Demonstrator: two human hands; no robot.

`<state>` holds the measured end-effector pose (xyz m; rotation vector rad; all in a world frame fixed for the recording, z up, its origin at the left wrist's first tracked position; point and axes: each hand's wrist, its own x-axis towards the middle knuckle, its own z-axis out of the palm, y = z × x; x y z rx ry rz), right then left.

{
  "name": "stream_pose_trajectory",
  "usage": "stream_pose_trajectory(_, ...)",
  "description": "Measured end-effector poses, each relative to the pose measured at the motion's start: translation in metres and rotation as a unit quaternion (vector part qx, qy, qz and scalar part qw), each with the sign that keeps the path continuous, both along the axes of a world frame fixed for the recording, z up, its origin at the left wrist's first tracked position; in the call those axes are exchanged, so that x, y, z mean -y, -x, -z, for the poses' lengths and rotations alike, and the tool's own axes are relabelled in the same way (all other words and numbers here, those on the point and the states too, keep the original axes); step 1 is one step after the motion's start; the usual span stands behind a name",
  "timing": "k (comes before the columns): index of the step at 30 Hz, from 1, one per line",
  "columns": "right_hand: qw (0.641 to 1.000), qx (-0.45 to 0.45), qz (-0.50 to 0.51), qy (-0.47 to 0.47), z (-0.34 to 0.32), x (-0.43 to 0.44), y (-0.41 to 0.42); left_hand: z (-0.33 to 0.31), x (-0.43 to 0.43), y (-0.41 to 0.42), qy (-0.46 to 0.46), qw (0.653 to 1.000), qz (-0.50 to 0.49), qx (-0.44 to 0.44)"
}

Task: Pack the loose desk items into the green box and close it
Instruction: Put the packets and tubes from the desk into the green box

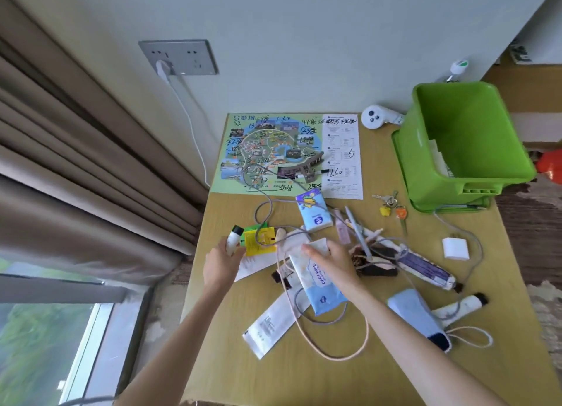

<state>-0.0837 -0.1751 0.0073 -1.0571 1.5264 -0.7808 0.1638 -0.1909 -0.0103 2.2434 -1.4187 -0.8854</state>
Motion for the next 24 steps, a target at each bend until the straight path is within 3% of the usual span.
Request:
stream_pose_trajectory(3, 0.984, -0.128, -0.1, 0.067, 0.009, -0.001, -0.022, 0.004, 0.015, -0.009, -0.014, 0.999, 0.036, -0.003)
stream_pose_trajectory(6, 0.939, -0.25, -0.234, 0.044, 0.014, -0.008, -0.044, 0.007, 0.03, -0.009, -0.034, 0.995, 0.088, 0.015)
stream_pose_trajectory(9, 0.898, -0.324, -0.293, 0.058, 0.016, -0.016, -0.063, 0.009, 0.044, -0.008, -0.054, 0.986, 0.148, 0.049)
stream_pose_trajectory(15, 0.837, -0.449, -0.295, 0.106, 0.01, -0.015, -0.067, 0.011, 0.06, -0.007, -0.086, 0.955, 0.257, 0.125)
stream_pose_trajectory(20, 0.794, -0.52, -0.291, 0.118, 0.001, -0.011, -0.055, 0.014, 0.062, -0.007, -0.091, 0.945, 0.271, 0.156)
stream_pose_trajectory(24, 0.769, -0.546, -0.306, 0.129, -0.007, -0.007, -0.053, 0.017, 0.063, -0.01, -0.082, 0.953, 0.261, 0.128)
